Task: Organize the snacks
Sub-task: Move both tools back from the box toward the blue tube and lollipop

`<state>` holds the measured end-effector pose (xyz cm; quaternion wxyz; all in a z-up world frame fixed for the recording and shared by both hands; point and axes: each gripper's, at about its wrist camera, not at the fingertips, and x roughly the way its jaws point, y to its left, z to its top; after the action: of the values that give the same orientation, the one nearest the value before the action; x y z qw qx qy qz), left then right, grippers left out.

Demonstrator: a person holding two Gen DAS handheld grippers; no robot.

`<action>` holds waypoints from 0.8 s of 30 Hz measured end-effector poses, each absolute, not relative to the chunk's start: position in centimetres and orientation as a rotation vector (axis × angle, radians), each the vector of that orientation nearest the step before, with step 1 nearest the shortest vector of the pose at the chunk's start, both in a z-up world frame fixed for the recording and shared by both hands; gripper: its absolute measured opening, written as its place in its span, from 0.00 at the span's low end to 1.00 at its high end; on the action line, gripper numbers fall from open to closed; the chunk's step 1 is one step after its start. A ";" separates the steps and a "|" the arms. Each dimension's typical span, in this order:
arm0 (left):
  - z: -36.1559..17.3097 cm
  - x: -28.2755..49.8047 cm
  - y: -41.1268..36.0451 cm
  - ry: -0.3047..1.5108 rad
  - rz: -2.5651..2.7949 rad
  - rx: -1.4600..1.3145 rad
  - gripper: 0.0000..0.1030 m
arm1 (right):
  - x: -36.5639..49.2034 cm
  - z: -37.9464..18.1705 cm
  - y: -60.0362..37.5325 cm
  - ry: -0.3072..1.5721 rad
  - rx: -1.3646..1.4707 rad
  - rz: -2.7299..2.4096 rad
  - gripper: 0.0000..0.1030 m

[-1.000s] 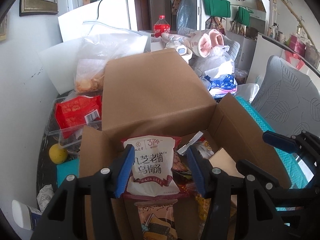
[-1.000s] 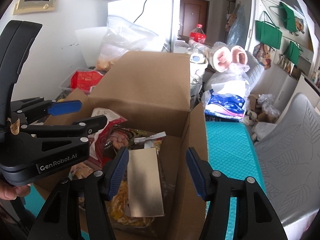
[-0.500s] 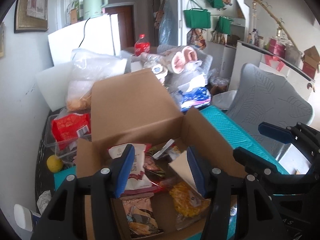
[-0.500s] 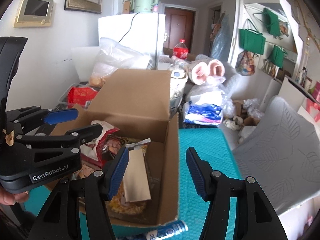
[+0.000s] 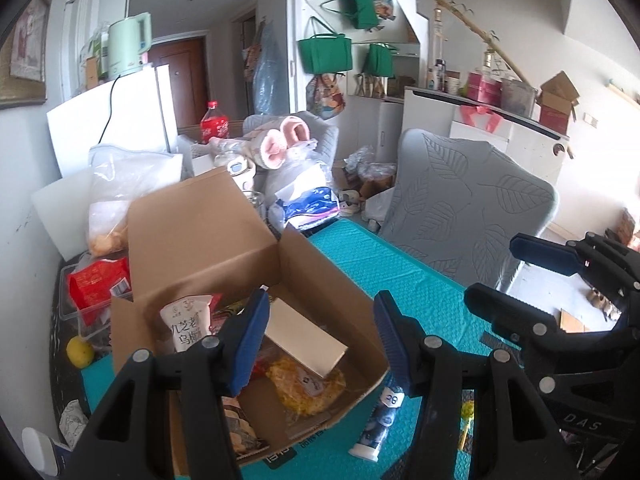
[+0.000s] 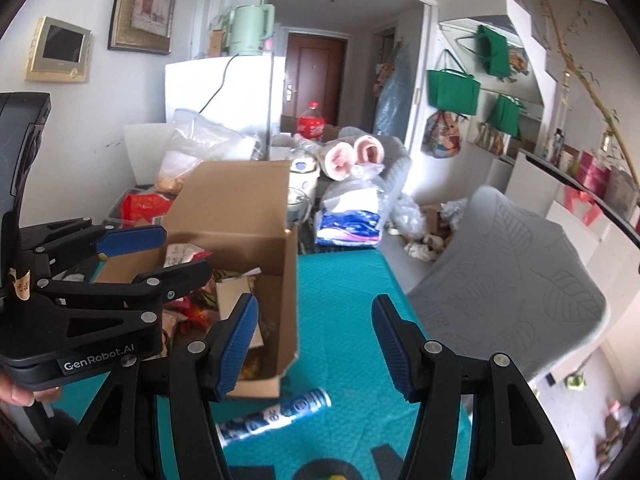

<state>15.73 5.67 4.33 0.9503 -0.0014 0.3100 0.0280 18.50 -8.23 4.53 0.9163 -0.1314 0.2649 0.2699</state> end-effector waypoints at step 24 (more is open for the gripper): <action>0.3 11.6 0.2 0.754 -0.072 -0.010 0.52 | 13.1 1.0 -15.0 0.628 -0.206 0.502 0.70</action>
<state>11.64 0.24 0.30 0.9291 -0.0049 0.3682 -0.0353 13.13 -14.95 0.98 0.9152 -0.0998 0.3049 0.2438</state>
